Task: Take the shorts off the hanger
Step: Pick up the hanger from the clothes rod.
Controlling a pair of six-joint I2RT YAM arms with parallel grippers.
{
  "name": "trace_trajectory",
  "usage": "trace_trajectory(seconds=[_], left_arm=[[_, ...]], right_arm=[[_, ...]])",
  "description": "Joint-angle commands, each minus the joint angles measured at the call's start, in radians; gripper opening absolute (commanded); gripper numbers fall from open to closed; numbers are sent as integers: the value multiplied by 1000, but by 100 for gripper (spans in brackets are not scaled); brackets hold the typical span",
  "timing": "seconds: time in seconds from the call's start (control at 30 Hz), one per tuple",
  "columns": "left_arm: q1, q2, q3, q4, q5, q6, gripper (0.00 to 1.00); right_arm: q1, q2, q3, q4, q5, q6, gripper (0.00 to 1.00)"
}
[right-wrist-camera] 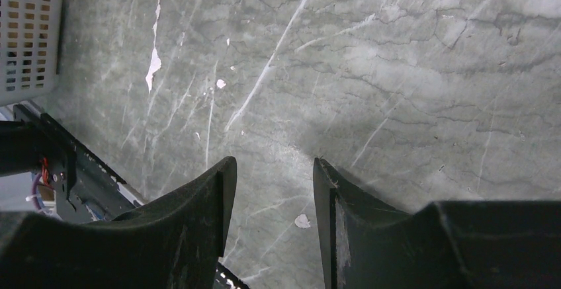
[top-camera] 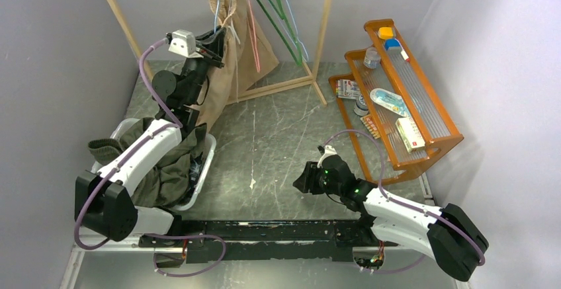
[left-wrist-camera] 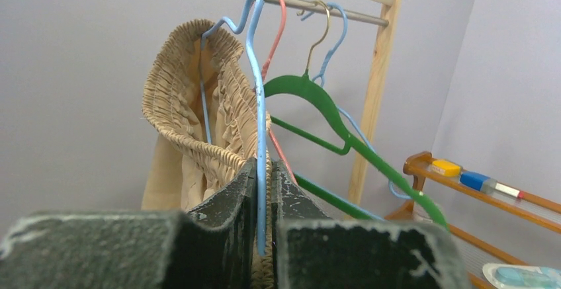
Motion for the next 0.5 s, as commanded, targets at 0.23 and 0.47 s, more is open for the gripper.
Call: trace_trajectory(seconds=[0.23,0.47], left_arm=[[-48,-238,-63,-347,-253,-83,7],[-50,-294,-49,-727,-251,-221,7]], right_arm=[[2,-9,29,1,3,-21,50],[1,42,35,18,-12,-21,50]])
